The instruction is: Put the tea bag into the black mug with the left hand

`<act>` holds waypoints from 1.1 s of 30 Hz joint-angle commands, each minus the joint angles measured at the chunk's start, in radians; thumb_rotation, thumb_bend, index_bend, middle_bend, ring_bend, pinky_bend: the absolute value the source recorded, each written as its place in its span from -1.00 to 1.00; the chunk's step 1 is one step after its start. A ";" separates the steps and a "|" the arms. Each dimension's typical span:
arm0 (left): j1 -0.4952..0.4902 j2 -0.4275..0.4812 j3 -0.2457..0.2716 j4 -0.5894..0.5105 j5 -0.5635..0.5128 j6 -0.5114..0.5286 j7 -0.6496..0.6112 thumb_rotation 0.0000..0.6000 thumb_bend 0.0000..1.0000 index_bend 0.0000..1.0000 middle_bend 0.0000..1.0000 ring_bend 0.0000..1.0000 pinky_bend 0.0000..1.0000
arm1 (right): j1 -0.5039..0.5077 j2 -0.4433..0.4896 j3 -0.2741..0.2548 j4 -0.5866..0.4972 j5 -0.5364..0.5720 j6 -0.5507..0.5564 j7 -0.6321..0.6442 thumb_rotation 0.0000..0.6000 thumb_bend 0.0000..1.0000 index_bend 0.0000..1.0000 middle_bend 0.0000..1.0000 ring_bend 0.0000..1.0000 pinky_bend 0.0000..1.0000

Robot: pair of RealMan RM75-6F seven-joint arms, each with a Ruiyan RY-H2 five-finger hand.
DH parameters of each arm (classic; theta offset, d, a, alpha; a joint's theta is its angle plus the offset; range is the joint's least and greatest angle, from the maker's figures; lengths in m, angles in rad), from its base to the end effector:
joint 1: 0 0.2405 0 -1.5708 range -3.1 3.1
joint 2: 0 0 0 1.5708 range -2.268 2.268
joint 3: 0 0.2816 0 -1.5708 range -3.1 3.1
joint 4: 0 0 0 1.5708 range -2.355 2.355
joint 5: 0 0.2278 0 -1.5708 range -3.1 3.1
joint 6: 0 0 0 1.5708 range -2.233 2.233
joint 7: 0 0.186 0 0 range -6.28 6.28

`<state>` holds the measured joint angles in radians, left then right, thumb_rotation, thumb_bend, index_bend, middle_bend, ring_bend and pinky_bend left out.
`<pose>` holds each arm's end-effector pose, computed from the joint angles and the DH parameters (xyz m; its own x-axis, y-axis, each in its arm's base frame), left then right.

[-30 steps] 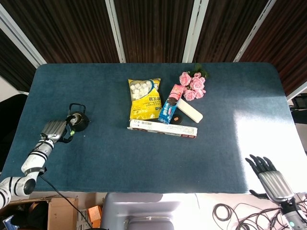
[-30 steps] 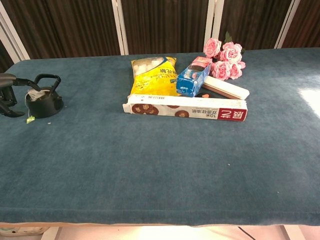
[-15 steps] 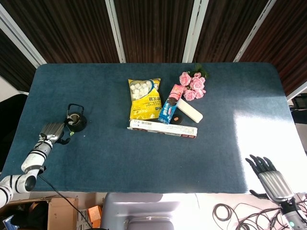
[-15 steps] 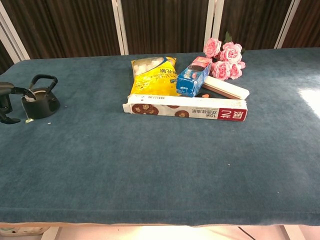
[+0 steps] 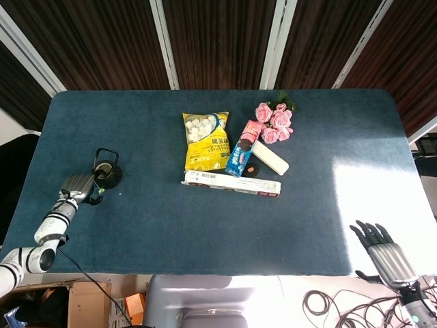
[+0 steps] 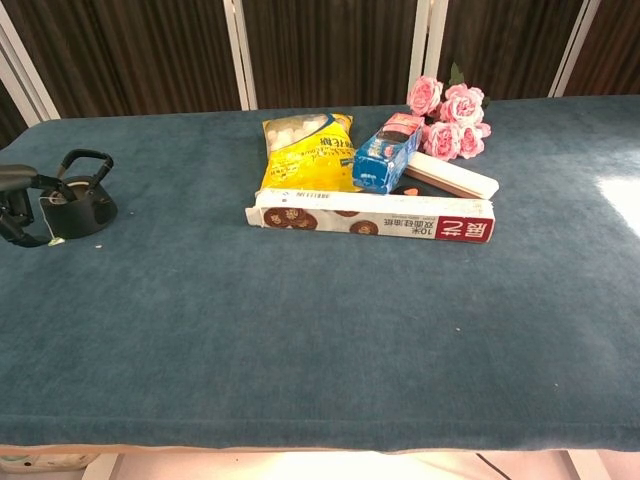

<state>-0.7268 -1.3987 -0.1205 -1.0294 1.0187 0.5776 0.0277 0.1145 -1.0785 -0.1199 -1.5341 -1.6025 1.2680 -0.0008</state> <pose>-0.3423 0.4677 0.0459 0.4681 0.4406 0.7660 0.8579 -0.0190 -0.5134 -0.3765 -0.1865 0.1093 0.5142 -0.3535 0.7814 -0.8546 -0.1347 0.5015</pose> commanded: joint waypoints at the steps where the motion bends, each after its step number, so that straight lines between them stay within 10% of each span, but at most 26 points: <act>1: 0.014 0.015 -0.014 -0.026 0.047 0.042 -0.044 0.86 -0.32 -0.54 0.94 0.94 1.00 | 0.000 0.000 0.000 0.000 0.000 0.000 -0.001 1.00 -0.79 -1.00 -1.00 -1.00 -1.00; 14: 0.121 0.229 -0.040 -0.336 0.202 0.318 -0.108 0.86 -0.37 -0.57 0.76 0.86 0.97 | -0.005 0.005 -0.003 -0.003 -0.011 0.014 0.005 1.00 -0.79 -1.00 -1.00 -1.00 -1.00; 20: 0.318 0.357 0.045 -0.572 0.334 0.618 -0.065 0.99 -0.51 -0.94 -0.71 -0.52 0.00 | -0.008 0.007 -0.007 -0.007 -0.022 0.023 0.001 1.00 -0.79 -1.00 -1.00 -1.00 -1.00; 26: 0.496 0.276 0.165 -0.498 0.523 0.862 -0.225 1.00 -0.51 -0.97 -0.99 -1.00 -0.66 | -0.013 0.006 -0.012 -0.009 -0.038 0.037 -0.005 1.00 -0.79 -1.00 -1.00 -1.00 -1.00; 33: 0.581 0.169 0.204 -0.414 0.573 0.946 -0.075 1.00 -0.59 -0.97 -1.00 -1.00 -0.73 | -0.016 -0.003 -0.015 -0.012 -0.049 0.041 -0.027 1.00 -0.79 -1.00 -1.00 -1.00 -1.00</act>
<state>-0.1768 -1.1816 0.0643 -1.4561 1.5682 1.4929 -0.1820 0.0988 -1.0800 -0.1337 -1.5453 -1.6492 1.3096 -0.0254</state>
